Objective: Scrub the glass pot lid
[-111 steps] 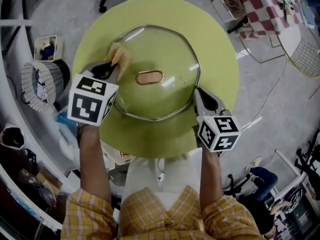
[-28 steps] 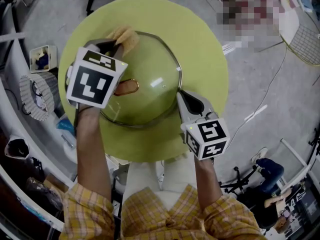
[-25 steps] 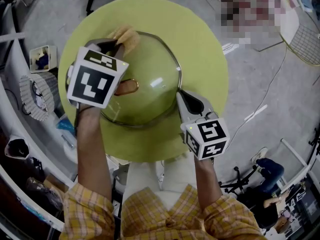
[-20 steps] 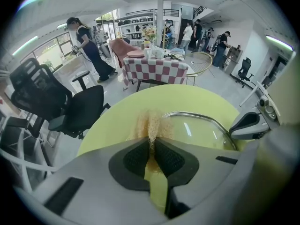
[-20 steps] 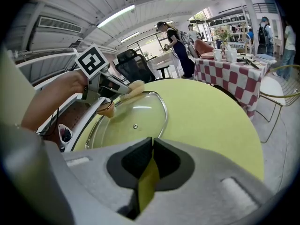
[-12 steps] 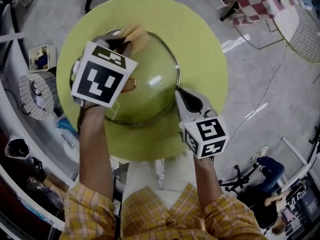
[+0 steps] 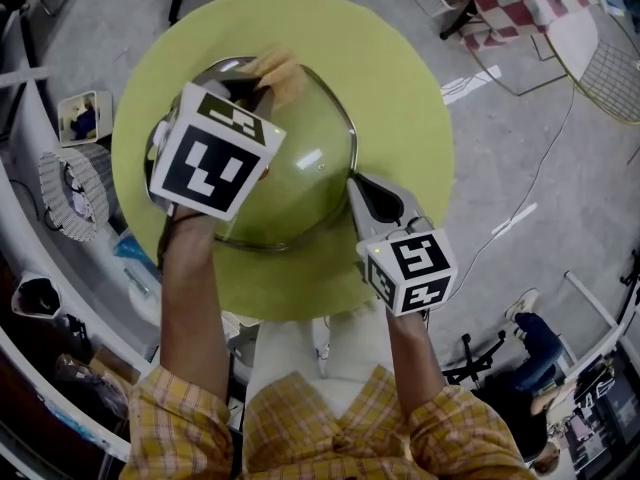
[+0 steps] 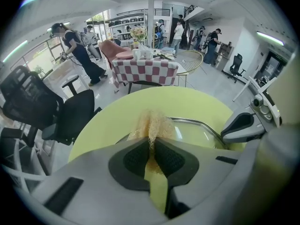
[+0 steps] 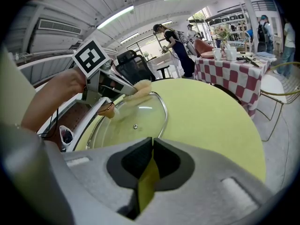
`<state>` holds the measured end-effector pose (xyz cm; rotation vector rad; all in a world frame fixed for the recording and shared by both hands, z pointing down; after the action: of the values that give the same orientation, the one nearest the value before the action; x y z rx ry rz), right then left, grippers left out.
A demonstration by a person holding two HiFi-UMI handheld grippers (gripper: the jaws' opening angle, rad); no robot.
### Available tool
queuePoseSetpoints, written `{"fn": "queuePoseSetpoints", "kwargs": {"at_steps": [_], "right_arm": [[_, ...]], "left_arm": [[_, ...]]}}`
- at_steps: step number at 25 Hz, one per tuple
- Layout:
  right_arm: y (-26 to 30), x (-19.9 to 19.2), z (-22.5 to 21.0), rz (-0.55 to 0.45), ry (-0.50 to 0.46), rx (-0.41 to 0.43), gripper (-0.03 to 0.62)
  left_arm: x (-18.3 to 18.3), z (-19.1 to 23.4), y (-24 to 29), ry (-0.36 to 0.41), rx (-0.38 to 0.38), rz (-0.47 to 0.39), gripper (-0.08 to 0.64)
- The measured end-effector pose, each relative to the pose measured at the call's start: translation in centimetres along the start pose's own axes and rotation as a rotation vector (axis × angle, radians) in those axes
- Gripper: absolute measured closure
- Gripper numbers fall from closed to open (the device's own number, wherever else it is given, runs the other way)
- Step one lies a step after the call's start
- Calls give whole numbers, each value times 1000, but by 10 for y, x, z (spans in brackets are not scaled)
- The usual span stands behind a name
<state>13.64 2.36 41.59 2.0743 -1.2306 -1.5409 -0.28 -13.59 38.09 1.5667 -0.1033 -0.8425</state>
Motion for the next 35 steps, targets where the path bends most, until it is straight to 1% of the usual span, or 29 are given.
{"fn": "queuePoseSetpoints", "kwargs": {"at_steps": [11,25,35], "right_arm": [[-1,0,-2,1,4,4,583],[-1,-1,-3,0,7,2,581],[-2,-1,-1,-5,13,-3,583]], "left_arm": [[4,-13,2,29,-30,5,526],[10,-44,7,63,-108,33,526],[7,-59,9,88,-122,49,526]]}}
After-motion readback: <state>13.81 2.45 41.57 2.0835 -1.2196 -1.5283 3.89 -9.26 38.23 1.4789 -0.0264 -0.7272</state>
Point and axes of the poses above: the fingertips, and each gripper's own axes: y forward along the fingers, z to its left, x out of its top, the point moved 7 cm from there along -y, backward along the fingers, and after that the axes turned 4 degrees about -z, right-handed, at the moved point
